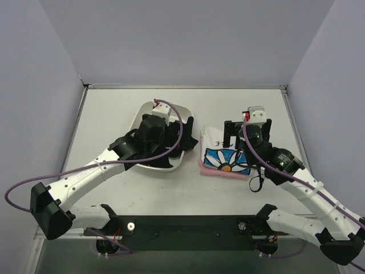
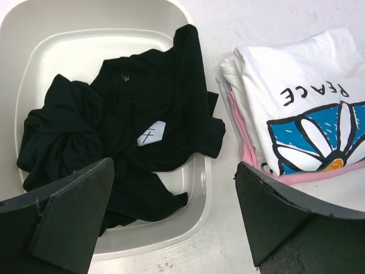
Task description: Fold and stack the t-shirts
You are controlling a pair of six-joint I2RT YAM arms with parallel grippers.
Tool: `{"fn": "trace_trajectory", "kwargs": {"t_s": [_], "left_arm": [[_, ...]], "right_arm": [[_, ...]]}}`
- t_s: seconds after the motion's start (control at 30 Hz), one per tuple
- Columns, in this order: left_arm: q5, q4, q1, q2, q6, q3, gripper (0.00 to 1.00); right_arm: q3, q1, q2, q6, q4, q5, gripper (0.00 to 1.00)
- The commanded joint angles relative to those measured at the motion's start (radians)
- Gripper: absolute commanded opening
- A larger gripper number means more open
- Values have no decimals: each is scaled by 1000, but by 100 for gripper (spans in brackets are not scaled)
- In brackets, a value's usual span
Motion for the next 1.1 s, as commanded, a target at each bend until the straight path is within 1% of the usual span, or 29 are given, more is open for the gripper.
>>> {"fn": "trace_trajectory", "kwargs": {"t_s": [0.0, 0.17, 0.27, 0.3, 0.4, 0.53, 0.67, 0.83, 1.07], "left_arm": [[-27, 16, 9, -2, 3, 39, 98], [-58, 8, 17, -10, -33, 22, 97], [-77, 11, 18, -39, -53, -3, 95], [-77, 13, 18, -49, -61, -12, 94], [-80, 16, 18, -105, -78, -47, 93], [-83, 16, 18, -155, -103, -96, 92], [-80, 13, 17, -177, -116, -126, 91], [-80, -10, 15, -137, -127, -120, 90], [-78, -10, 15, -102, -132, -117, 89]], "right_arm": [[27, 7, 88, -17, -39, 9, 100], [15, -26, 201, 27, -39, -57, 100], [16, -75, 286, 43, -34, -91, 100], [12, -110, 319, 59, -27, -110, 100], [-30, -188, 349, 79, 32, -199, 100], [-65, -245, 387, 119, 62, -287, 100], [-106, -247, 418, 159, 91, -351, 100], [-146, -236, 447, 208, 116, -428, 100], [-183, -196, 467, 254, 105, -401, 100]]}}
